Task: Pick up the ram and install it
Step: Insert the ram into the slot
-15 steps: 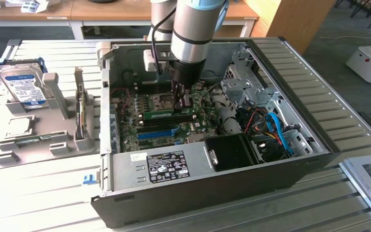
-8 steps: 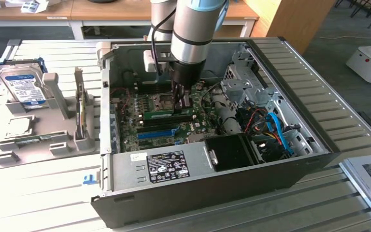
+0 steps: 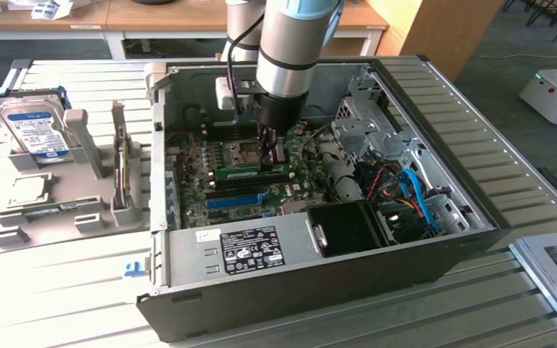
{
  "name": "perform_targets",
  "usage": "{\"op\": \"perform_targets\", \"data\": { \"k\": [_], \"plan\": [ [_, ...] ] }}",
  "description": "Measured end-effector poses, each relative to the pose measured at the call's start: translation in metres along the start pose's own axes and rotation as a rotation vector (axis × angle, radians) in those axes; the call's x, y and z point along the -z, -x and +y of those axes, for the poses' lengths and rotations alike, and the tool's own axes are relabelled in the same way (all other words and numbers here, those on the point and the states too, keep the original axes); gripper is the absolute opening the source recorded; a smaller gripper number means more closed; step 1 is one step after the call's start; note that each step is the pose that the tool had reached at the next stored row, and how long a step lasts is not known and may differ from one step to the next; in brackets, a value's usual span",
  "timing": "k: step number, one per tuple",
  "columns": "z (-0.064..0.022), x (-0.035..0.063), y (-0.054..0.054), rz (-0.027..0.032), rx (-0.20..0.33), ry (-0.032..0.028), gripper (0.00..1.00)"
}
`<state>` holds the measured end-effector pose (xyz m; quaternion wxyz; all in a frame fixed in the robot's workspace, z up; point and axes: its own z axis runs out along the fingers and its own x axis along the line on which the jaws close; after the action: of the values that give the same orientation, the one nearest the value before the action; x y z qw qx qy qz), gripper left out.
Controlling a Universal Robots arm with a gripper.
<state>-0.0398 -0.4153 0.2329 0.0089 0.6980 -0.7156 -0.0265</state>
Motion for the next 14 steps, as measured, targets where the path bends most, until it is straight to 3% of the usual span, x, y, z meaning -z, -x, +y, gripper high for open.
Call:
{"op": "perform_targets", "data": {
  "k": [14],
  "plan": [
    [-0.0010,0.0000,-0.0015,-0.0001,0.000,0.0000,0.12]
  ]
}}
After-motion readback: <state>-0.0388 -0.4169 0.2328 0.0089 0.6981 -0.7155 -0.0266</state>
